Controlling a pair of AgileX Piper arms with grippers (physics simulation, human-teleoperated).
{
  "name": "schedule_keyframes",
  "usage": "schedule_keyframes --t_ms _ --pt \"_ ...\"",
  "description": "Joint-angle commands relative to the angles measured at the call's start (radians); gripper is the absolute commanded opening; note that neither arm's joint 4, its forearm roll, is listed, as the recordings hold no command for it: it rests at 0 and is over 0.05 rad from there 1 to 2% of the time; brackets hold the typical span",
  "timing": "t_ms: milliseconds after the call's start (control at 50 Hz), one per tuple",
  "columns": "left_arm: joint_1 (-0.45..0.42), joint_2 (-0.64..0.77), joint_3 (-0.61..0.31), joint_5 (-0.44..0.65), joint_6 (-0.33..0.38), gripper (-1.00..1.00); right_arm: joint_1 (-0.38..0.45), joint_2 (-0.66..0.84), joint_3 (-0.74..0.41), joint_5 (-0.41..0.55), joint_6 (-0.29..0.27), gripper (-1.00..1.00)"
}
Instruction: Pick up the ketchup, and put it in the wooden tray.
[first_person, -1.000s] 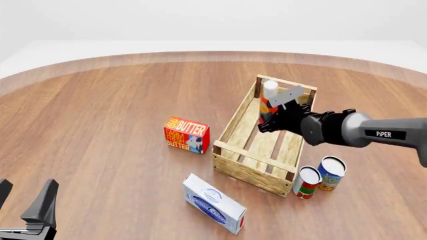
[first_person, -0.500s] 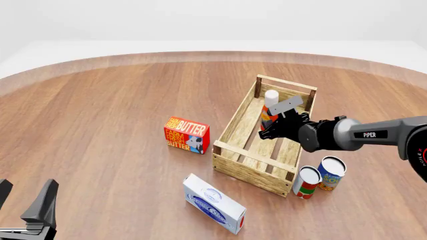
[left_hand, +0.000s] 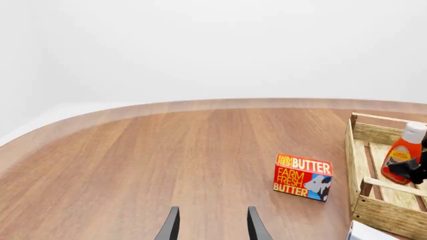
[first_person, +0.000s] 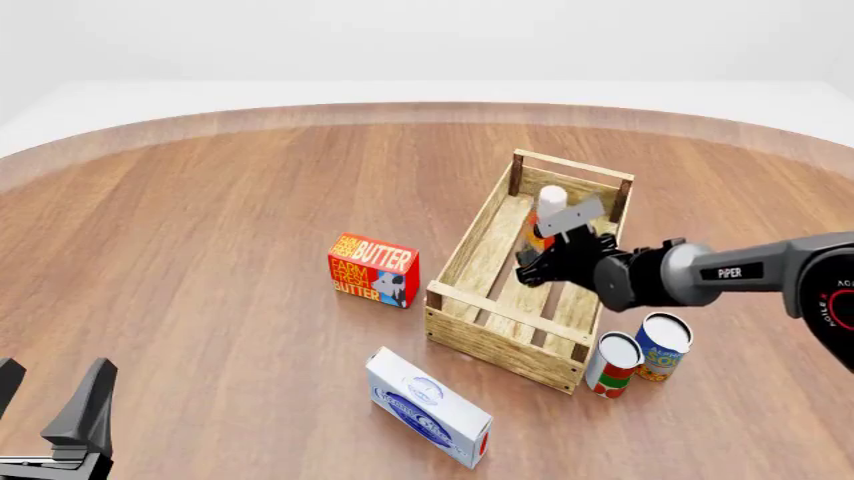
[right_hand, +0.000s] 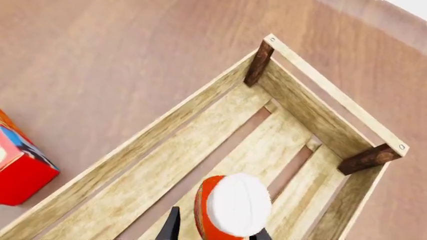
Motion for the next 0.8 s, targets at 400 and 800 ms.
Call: schedule_keyframes --t_ms 400,800 --pt "0.0 0.0 0.0 0.0 0.0 1.0 -0.009 -0.123 0.093 -0.008 0.008 1.0" --pt "0.0 0.0 0.0 0.0 0.0 1.0 0.0 -0.264 0.214 -0.023 -0.01 1.0"
